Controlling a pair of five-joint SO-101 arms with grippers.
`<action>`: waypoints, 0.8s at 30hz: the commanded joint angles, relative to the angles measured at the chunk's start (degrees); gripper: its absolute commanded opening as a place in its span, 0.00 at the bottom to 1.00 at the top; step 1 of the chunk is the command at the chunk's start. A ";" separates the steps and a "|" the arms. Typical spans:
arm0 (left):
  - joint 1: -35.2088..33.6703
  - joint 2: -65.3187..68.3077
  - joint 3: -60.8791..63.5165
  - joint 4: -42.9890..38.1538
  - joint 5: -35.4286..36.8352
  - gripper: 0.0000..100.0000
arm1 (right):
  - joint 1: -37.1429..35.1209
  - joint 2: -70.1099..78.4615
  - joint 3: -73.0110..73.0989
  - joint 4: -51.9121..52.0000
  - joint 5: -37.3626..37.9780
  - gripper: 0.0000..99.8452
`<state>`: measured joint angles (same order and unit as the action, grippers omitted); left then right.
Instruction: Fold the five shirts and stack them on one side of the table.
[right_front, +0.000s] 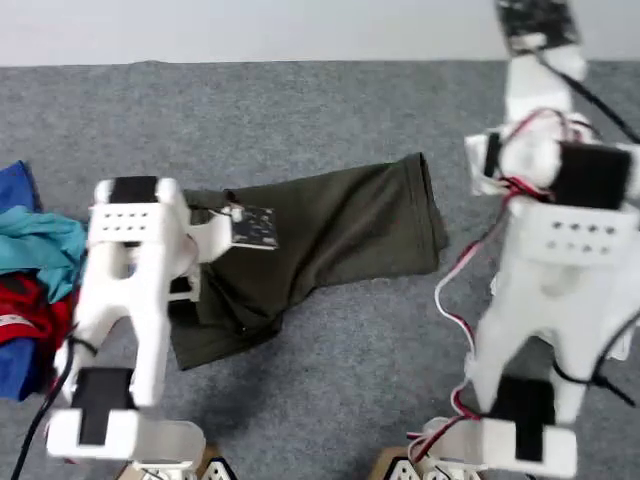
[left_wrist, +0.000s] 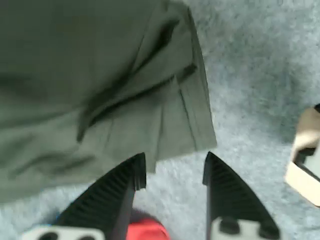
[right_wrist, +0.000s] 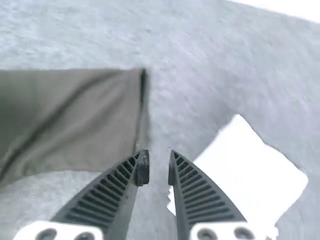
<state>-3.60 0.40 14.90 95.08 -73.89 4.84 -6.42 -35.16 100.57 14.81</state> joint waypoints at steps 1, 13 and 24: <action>3.78 3.52 -0.22 -4.57 -0.70 0.20 | 4.70 -6.02 3.52 2.33 -0.35 0.08; 8.09 13.27 -0.40 -14.95 -0.88 0.19 | 9.63 -10.24 7.91 2.33 -0.35 0.08; 7.91 13.71 -3.82 -13.19 -0.88 0.05 | 9.80 -9.71 7.91 2.24 -0.35 0.08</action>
<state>4.04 14.46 13.67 80.57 -74.07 14.07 -14.77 -27.25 100.57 14.81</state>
